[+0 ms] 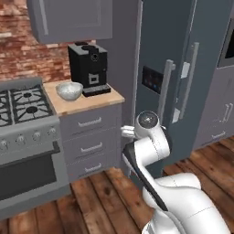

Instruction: Take the lemon wedge, orange, and lemon from the freezer and place them in the bowl on the counter.

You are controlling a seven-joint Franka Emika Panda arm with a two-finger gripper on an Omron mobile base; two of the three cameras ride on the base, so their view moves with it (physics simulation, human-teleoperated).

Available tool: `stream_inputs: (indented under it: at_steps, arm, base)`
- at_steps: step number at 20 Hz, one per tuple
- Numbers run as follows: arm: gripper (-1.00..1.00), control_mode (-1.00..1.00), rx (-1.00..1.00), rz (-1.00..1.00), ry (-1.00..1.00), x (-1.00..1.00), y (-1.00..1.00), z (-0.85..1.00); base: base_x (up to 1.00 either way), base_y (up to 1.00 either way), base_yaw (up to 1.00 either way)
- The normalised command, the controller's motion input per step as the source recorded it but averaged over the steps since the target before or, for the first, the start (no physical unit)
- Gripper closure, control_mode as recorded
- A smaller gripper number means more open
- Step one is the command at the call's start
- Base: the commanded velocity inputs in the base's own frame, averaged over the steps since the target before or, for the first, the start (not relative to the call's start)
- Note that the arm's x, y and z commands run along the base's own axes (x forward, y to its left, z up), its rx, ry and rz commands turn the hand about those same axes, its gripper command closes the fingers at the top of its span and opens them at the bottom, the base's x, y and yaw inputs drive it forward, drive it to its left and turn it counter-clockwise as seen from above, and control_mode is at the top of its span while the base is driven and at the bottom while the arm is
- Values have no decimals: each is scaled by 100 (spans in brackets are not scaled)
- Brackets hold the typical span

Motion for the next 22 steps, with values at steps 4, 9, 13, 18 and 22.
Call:
stream_inputs:
  at_steps: [4,9,13,18,22]
  arm:
    - [-100,100,0,0,0,0,0,0]
    - [-100,100,0,0,0,0,0,0]
    - [-100,100,0,0,0,0,0,0]
    - [-100,100,0,0,0,0,0,0]
    - [-100,100,0,0,0,0,0,0]
  base:
    - [-34,-37,-52]
    - [-57,-44,-64]
    - [-39,-75,-69]
    - [38,-81,-32]
    - [100,-63,2]
